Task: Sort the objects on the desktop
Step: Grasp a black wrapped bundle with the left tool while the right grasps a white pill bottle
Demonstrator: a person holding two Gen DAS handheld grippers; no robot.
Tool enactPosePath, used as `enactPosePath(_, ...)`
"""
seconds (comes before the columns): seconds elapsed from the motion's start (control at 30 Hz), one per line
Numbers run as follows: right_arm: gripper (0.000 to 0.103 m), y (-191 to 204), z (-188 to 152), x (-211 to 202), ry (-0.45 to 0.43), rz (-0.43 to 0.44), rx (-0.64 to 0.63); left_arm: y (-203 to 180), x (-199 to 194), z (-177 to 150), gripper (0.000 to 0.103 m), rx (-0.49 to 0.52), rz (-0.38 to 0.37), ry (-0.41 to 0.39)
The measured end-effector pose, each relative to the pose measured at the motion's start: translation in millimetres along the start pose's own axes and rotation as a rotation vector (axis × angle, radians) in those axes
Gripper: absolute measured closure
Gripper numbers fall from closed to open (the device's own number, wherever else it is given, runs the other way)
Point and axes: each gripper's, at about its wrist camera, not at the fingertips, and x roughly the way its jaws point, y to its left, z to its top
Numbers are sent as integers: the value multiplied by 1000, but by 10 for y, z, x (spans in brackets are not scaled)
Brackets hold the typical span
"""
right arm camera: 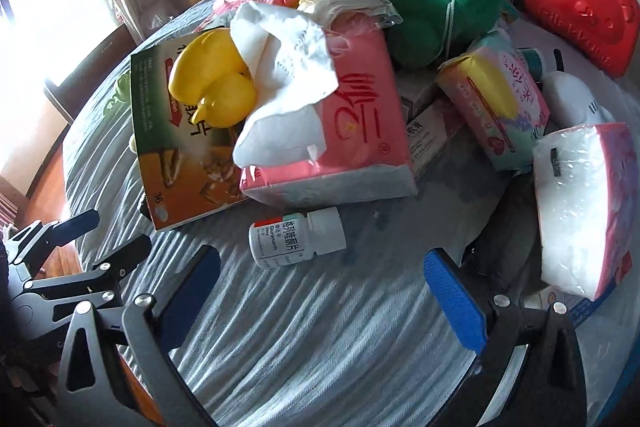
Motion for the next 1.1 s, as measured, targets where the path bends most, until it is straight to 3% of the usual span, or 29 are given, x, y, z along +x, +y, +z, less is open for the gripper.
enactPosePath(0.13,25,13,-19,49,7,24,-40,-56,61,-3,26,-3,-16,-25)
enactPosePath(0.27,28,38,-6,108,10,36,-78,-146,170,85,27,-1,-17,-43)
enactPosePath(0.33,28,55,14,118,6,33,-100,-170,206,132,34,0,-31,-53)
enactPosePath(0.37,28,70,19,121,5,17,-115,-175,208,160,46,0,-47,-59)
enactPosePath(0.4,35,89,20,123,4,-6,-132,-186,206,182,65,-1,-63,-57)
enactPosePath(0.43,47,99,20,120,3,-30,-145,-197,204,204,64,-3,-79,-54)
enactPosePath(0.47,51,86,18,106,2,-44,-146,-208,196,211,64,0,-77,-56)
enactPosePath(0.73,52,-57,-22,-10,7,-30,-97,-207,87,190,66,20,-57,-48)
enactPosePath(1.1,52,-147,-42,-123,-5,-42,-62,-396,118,171,61,22,-16,-36)
